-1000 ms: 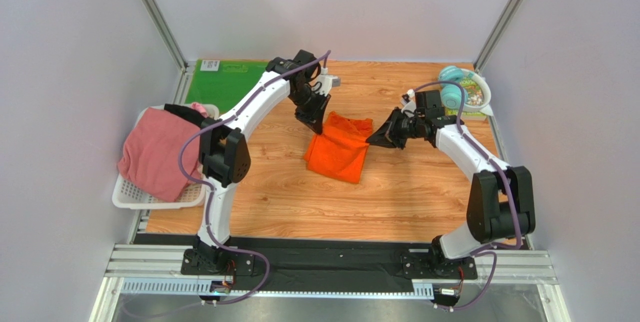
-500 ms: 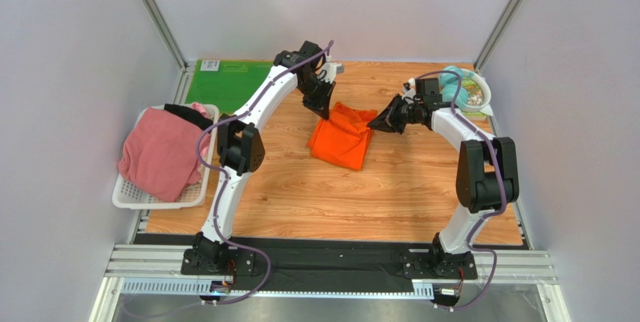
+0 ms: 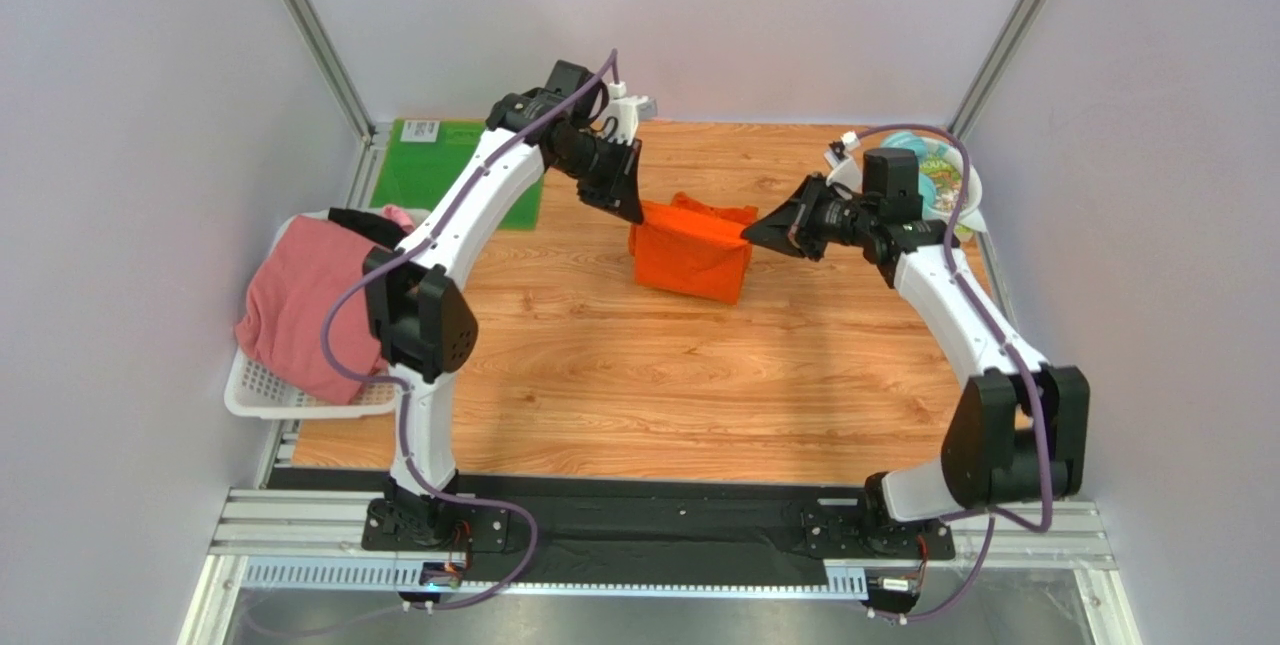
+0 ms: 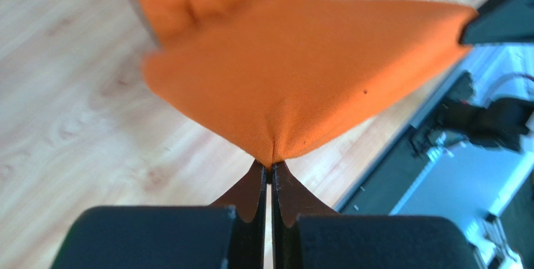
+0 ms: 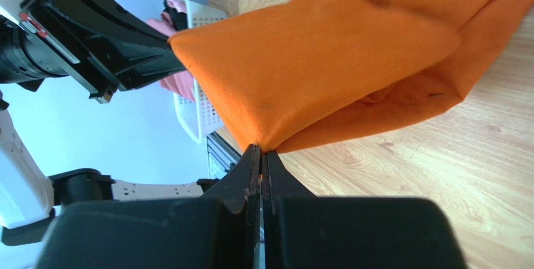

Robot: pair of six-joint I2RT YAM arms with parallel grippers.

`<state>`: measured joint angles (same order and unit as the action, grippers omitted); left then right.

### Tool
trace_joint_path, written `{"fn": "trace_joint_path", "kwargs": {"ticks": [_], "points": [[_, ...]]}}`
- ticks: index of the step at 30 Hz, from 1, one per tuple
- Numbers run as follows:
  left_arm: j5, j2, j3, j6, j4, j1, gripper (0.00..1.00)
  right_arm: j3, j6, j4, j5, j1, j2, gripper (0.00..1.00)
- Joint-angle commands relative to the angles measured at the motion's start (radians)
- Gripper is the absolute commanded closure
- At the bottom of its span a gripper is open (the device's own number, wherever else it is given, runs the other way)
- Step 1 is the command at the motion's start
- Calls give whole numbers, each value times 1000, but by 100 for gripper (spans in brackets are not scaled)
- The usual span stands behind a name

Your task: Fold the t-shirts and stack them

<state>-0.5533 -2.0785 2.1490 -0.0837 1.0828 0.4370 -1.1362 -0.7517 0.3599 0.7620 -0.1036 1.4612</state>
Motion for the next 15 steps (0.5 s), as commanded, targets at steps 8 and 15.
{"fn": "trace_joint_path", "kwargs": {"ticks": [8, 15], "points": [[-189, 354, -405, 165, 203, 133, 100, 291, 23, 201, 4, -53, -427, 100], [-186, 402, -508, 153, 161, 213, 100, 302, 14, 284, -20, -53, -555, 100]]}}
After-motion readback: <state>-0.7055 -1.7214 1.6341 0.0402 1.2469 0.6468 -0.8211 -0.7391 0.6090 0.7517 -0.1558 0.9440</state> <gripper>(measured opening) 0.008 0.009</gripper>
